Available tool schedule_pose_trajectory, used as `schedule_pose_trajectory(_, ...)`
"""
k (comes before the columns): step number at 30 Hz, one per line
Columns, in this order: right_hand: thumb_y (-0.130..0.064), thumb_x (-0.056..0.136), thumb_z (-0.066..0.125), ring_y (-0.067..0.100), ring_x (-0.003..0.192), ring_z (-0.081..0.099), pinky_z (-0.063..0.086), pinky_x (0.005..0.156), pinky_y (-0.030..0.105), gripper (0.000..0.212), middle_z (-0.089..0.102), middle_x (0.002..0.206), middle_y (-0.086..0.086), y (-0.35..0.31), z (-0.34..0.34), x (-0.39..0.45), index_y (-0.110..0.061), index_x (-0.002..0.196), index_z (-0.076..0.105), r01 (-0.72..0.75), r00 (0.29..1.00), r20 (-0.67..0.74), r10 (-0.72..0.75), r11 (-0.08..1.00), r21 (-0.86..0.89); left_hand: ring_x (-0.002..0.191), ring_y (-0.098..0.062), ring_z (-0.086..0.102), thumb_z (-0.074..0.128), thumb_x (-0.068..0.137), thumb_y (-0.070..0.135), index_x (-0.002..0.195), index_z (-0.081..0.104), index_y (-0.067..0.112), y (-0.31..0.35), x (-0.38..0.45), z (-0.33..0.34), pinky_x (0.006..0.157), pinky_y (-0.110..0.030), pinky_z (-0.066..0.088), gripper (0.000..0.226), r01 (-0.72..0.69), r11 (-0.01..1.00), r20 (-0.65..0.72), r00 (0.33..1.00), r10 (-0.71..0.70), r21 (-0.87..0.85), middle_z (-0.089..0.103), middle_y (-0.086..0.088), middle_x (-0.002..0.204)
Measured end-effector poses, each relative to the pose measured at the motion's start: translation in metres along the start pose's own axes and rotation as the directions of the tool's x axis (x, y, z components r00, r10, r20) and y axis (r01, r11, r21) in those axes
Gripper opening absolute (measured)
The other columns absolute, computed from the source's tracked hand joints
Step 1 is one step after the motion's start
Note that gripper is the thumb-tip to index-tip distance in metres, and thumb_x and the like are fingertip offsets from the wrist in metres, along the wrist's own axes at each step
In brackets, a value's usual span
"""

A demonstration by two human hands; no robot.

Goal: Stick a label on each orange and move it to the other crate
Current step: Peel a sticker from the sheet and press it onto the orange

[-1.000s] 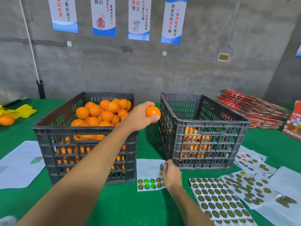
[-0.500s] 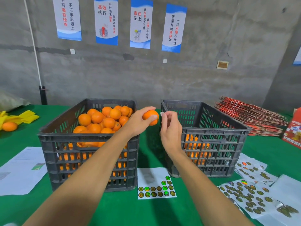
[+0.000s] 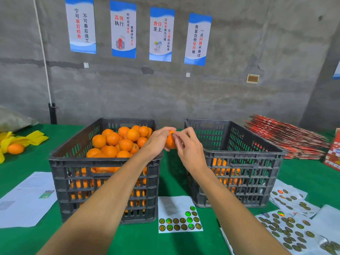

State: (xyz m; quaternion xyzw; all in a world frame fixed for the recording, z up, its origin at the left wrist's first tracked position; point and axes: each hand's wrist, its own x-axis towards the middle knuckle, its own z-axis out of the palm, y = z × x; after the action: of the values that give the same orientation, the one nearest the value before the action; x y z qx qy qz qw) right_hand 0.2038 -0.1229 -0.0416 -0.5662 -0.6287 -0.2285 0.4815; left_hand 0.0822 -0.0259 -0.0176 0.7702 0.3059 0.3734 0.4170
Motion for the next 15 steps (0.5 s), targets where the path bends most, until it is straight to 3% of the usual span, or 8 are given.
schedule_pose_trajectory(3, -0.031, 0.102, 0.060, 0.022, 0.073, 0.059, 0.057, 0.054, 0.040, 0.027, 0.055, 0.106, 0.007, 0.003, -0.004, -0.002, -0.012, 0.119, 0.070, 0.101, 0.995, 0.034, -0.098, 0.988, -0.113, 0.094, -0.025, 0.072, 0.031, 0.109, 0.042, 0.128, 0.063, 0.037, 0.000, -0.001, 0.000, 0.087, -0.043, 0.062, 0.037, -0.015, 1.000, -0.006, 1.000, 0.015, -0.007, 0.070, -0.002, 0.110)
schedule_pose_trajectory(6, -0.051, 0.099, 0.054, 0.016, 0.078, 0.059, 0.048, 0.047, 0.024, 0.044, 0.055, 0.115, 0.003, 0.006, -0.007, -0.004, -0.021, 0.129, 0.066, 0.143, 0.989, 0.084, -0.125, 0.956, -0.257, 0.102, -0.018, 0.070, 0.041, 0.109, 0.042, 0.133, 0.060, 0.034, 0.002, -0.003, 0.000, 0.087, -0.040, 0.063, 0.031, -0.019, 0.998, -0.009, 1.000, 0.018, -0.057, 0.066, 0.000, 0.122)
schedule_pose_trajectory(8, -0.050, 0.096, 0.059, 0.016, 0.101, 0.059, 0.049, 0.058, 0.021, 0.046, 0.053, 0.132, 0.002, 0.007, -0.005, -0.007, -0.026, 0.135, 0.062, 0.072, 0.994, 0.091, -0.052, 0.972, -0.222, 0.107, -0.019, 0.067, 0.043, 0.110, 0.038, 0.137, 0.057, 0.030, 0.003, -0.004, -0.001, 0.084, -0.037, 0.063, 0.031, -0.016, 0.997, -0.017, 1.000, 0.014, -0.076, 0.063, -0.002, 0.127)
schedule_pose_trajectory(10, -0.043, 0.094, 0.068, 0.016, 0.123, 0.053, 0.057, 0.081, 0.029, 0.052, 0.048, 0.147, -0.001, 0.007, -0.002, -0.009, -0.026, 0.142, 0.056, -0.005, 0.992, 0.128, 0.021, 0.992, -0.124, 0.112, -0.022, 0.064, 0.043, 0.110, 0.035, 0.139, 0.055, 0.028, 0.004, -0.006, -0.001, 0.079, -0.032, 0.061, 0.032, -0.018, 0.998, -0.018, 1.000, 0.017, -0.064, 0.060, -0.003, 0.131)
schedule_pose_trajectory(12, -0.039, 0.095, 0.070, 0.016, 0.135, 0.049, 0.053, 0.102, 0.037, 0.058, 0.047, 0.151, -0.003, 0.006, 0.000, -0.009, -0.022, 0.147, 0.051, -0.052, 0.985, 0.164, 0.059, 0.998, -0.045, 0.112, -0.022, 0.063, 0.043, 0.110, 0.036, 0.141, 0.053, 0.027, 0.005, -0.009, -0.001, 0.078, -0.029, 0.059, 0.034, -0.021, 0.999, -0.012, 1.000, 0.021, -0.027, 0.059, -0.002, 0.131)
schedule_pose_trajectory(15, -0.045, 0.096, 0.066, 0.019, 0.134, 0.053, 0.052, 0.104, 0.038, 0.061, 0.050, 0.152, -0.001, 0.004, -0.001, -0.008, -0.018, 0.149, 0.049, -0.022, 0.983, 0.179, 0.040, 0.994, -0.103, 0.105, -0.017, 0.066, 0.047, 0.109, 0.036, 0.138, 0.056, 0.022, 0.006, -0.011, -0.002, 0.081, -0.029, 0.061, 0.034, -0.039, 0.998, 0.007, 0.999, 0.039, -0.044, 0.064, -0.003, 0.124)
